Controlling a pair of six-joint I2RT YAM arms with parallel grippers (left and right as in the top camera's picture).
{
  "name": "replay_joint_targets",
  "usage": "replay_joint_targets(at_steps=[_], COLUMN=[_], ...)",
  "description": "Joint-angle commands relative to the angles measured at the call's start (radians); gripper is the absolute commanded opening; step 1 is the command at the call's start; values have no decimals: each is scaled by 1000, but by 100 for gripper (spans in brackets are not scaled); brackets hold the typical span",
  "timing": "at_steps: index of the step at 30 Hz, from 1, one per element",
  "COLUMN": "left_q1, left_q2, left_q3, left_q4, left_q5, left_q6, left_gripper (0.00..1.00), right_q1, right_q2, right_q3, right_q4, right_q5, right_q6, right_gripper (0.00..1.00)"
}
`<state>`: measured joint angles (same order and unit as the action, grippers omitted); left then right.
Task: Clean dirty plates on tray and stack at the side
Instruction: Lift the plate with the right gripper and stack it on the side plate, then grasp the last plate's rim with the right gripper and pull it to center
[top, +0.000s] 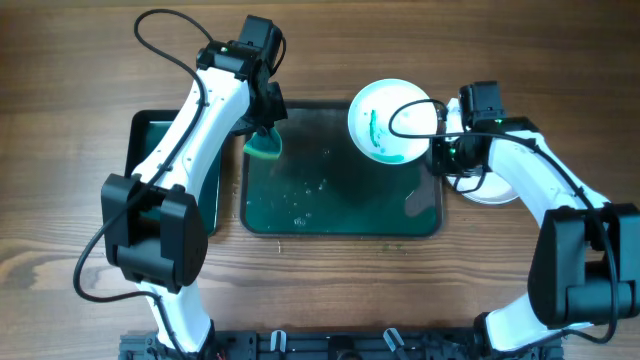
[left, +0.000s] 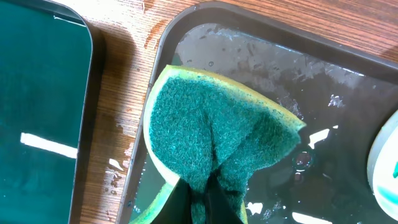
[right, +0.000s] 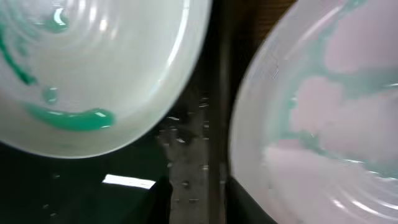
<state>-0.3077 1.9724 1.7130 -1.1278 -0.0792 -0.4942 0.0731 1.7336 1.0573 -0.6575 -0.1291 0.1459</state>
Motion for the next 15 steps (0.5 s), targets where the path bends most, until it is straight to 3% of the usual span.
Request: replay_joint_targets(at_steps=[1,3,8,15], left_q1=[-5,-5,-5,-5], left_q2=[-7,-7,-7,-7], left_q3=[17,17,17,17], left_q4=[2,2,3,3], left_q5=[11,11,11,11], left_q6=[16,16,16,16], left_gripper=[4,4,4,4], right_q1=[-3,-3,-3,-2], right_q2=[7,7,49,143], right_q3=[44,93,109,113], right_q4=[-2,9,240,246], right_q5=[73,50,-4,-5], right_q6=[18,14,-14,113], right_gripper=[30,33,37,39])
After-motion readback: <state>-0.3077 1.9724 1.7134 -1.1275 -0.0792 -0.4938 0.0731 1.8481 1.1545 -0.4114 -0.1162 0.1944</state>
